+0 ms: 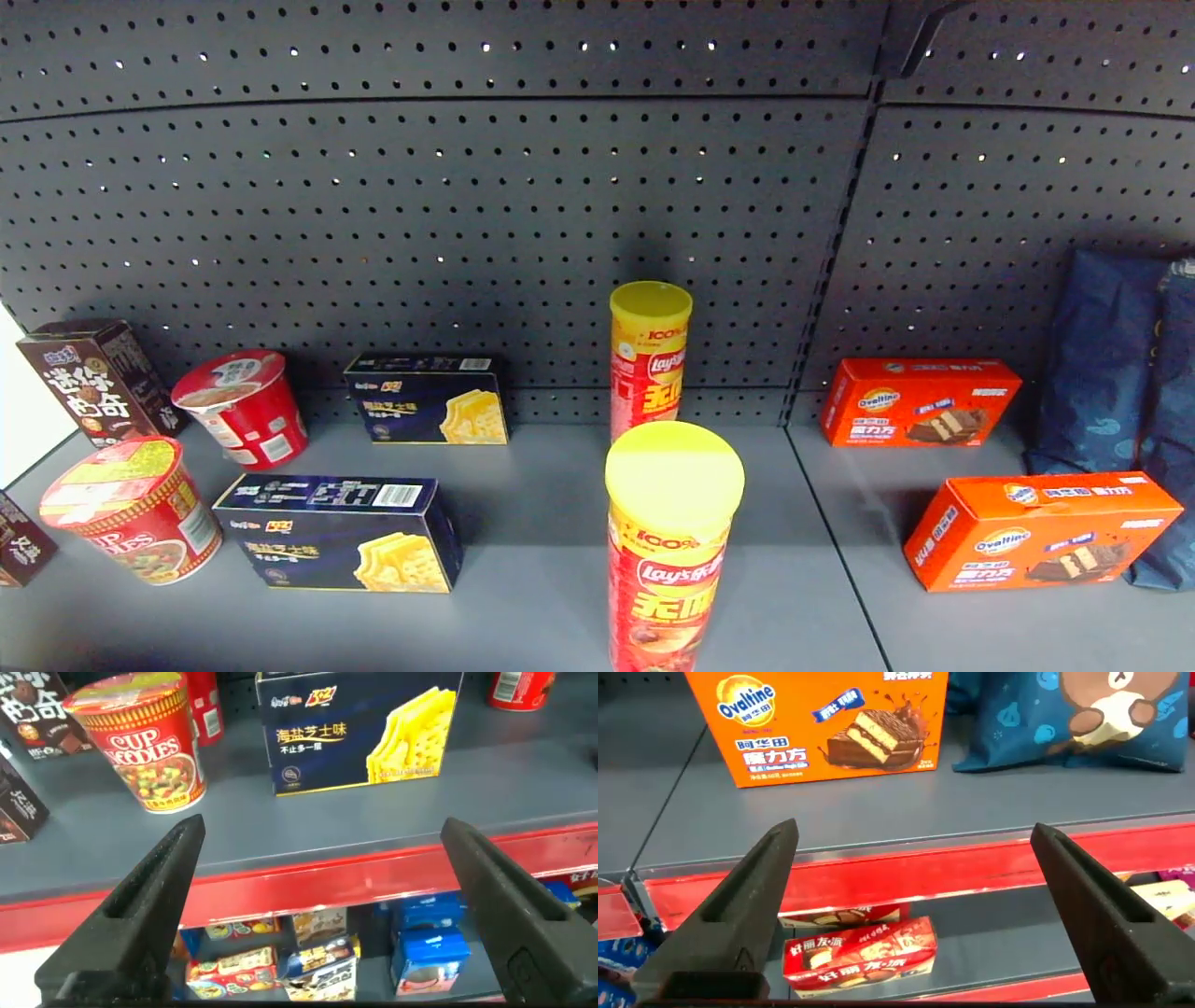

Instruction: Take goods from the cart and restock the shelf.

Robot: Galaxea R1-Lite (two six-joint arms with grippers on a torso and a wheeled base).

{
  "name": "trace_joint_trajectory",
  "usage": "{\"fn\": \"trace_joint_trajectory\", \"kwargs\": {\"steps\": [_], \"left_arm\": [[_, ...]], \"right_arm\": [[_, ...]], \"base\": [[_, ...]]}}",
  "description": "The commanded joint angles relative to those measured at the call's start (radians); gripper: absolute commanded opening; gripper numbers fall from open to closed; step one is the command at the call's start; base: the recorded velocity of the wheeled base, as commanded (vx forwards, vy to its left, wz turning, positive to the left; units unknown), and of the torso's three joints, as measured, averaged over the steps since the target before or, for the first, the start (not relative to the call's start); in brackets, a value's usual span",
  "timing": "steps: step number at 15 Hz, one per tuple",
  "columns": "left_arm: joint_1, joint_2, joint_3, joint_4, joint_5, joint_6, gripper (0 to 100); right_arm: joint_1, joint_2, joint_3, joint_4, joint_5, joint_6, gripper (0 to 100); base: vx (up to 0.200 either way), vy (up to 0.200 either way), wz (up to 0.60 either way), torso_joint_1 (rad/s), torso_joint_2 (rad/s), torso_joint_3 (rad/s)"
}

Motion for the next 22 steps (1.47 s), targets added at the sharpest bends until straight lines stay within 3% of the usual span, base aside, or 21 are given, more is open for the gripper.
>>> {"fn": "trace_joint_trajectory", "kwargs": {"steps": [1,2,3,4,5,10,12,13,22], "left_arm": [[0.001,0.001,0.001,0.000,0.046,-0.002,100],[0.001,0.001,0.001,0.000,0.043,-0.003,100],[0.000,0.001,0.001,-0.002,0.003,-0.018,100],[0.000,0.001,0.001,0.000,-0.020,-0.011,100],[0.000,0.001,0.001,0.000,-0.023,0.001,100],[0.000,0.001,0.001,-0.002,-0.020,-0.009,100],[0.001,0.001,0.001,0.000,-0.020,-0.009,100],[0.001,0.001,0.001,0.000,-0.020,-0.008,100],[0.003,-0.001,0.001,0.000,-0.020,-0.009,100]], "right_arm": [[0.000,0.006,0.000,-0.001,0.001,0.000,100],[0.000,0.006,0.000,-0.001,0.001,0.000,100],[0.000,0.006,0.000,-0.001,0.001,0.000,100],[0.000,0.006,0.000,-0.001,0.001,0.000,100],[0.000,0.006,0.000,-0.001,0.001,0.000,100],[0.011,0.011,0.000,0.001,0.001,0.000,100],[0.156,-0.018,-0.002,0.002,0.002,0.001,100],[0.175,-0.078,0.000,-0.002,0.002,0.001,100],[0.178,-0.078,0.000,0.004,0.002,0.003,100]], "base": [[0.000,0.000,0.00,0.000,0.00,0.000],[0.000,0.000,0.00,0.000,0.00,0.000],[0.000,0.000,0.00,0.000,0.00,0.000],[0.000,0.000,0.00,0.000,0.00,0.000],[0.000,0.000,0.00,0.000,0.00,0.000],[0.000,0.000,0.00,0.000,0.00,0.000],[0.000,0.000,0.00,0.000,0.00,0.000],[0.000,0.000,0.00,0.000,0.00,0.000],[0.000,0.000,0.00,0.000,0.00,0.000]]}}
